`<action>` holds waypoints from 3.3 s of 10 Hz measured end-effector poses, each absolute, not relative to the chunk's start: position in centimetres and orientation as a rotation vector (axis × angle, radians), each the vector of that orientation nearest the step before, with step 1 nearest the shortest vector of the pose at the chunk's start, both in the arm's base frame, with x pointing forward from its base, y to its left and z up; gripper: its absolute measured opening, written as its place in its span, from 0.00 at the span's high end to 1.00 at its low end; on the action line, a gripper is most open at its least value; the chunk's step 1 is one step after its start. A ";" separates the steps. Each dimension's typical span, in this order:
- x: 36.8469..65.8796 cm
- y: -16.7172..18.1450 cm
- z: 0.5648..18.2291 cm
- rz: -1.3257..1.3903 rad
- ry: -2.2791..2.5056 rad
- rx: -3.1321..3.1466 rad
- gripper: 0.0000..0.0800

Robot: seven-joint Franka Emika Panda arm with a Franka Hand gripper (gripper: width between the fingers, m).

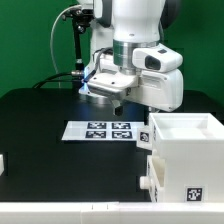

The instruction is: Assemble drawer

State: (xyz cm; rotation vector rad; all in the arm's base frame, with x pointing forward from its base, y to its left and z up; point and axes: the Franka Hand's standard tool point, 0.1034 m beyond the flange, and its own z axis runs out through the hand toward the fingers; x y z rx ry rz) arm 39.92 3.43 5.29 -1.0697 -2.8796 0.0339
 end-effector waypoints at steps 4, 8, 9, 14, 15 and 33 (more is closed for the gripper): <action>39.2 3.5 4.2 0.014 -2.907 -0.880 0.19; 38.9 4.2 3.5 0.008 -2.882 -0.903 0.19; 38.7 4.5 3.0 0.001 -2.871 -0.909 0.19; 38.2 4.4 1.8 -0.006 -2.829 -0.935 0.22; 38.2 4.4 1.8 -0.006 -2.828 -0.936 0.44; 39.9 -7.7 4.8 0.080 -2.550 -1.629 0.95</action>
Offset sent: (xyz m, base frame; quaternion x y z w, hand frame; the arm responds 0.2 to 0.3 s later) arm -0.0229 0.0326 0.0013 -0.0348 0.0703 -0.0835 0.9934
